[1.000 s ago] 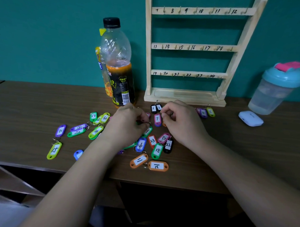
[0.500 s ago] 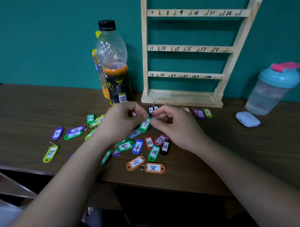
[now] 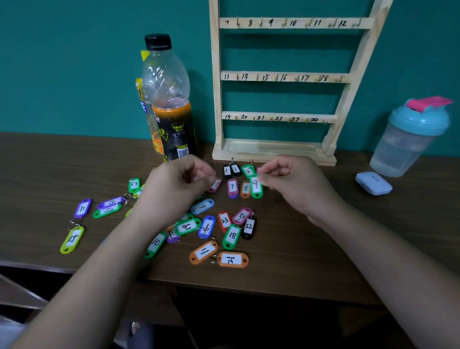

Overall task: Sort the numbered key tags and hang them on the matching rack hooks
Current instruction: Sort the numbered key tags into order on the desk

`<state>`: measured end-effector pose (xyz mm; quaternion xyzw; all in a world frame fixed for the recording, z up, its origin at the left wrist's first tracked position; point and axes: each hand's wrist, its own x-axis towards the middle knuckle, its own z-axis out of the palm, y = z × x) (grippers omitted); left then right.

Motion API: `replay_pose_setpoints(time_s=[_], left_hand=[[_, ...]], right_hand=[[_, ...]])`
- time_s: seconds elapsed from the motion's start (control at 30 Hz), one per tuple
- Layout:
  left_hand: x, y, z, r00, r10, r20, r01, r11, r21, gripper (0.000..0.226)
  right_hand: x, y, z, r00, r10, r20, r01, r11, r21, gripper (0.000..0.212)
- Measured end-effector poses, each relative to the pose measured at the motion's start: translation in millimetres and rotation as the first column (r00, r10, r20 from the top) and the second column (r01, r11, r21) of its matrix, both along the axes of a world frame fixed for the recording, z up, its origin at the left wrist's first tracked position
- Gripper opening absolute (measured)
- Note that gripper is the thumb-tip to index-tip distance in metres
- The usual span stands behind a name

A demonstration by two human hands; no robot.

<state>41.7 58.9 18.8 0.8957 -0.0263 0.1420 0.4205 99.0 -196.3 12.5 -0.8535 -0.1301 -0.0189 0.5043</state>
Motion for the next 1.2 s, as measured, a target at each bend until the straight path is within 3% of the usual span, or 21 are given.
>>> replay_pose_setpoints(time_s=[0.17,0.5,0.63,0.8,0.93,1.2], left_hand=[[0,10,-3,0.999,0.029,-0.018,-0.024,0.968,0.249,0.01],[-3,17,0,0.979,0.105,-0.172,-0.021,0.901,0.434,0.016],[-4,20,-1,0.978,0.075,-0.195,0.017,0.902,0.431,0.02],[-4,19,-2,0.972,0.073,-0.222,0.03,0.902,0.43,0.019],[0,15,-4,0.964,0.105,-0.245,0.014,0.898,0.44,0.012],[1,11,-6,0.965,0.108,-0.238,0.01,0.894,0.449,0.012]], right_hand=[[10,-13,-10,0.996,-0.09,0.028,0.093,0.985,-0.147,0.003],[12,-7,-20,0.984,-0.096,0.148,0.134,0.953,-0.273,0.003],[8,-9,-15,0.985,-0.072,0.157,0.118,0.944,-0.308,0.003],[0,-11,-7,0.997,0.012,0.071,0.017,0.922,-0.386,0.018],[-6,-4,-7,0.991,-0.016,0.13,0.061,0.933,-0.355,0.016],[-20,13,-7,0.979,0.084,0.185,-0.019,0.944,-0.33,0.01]])
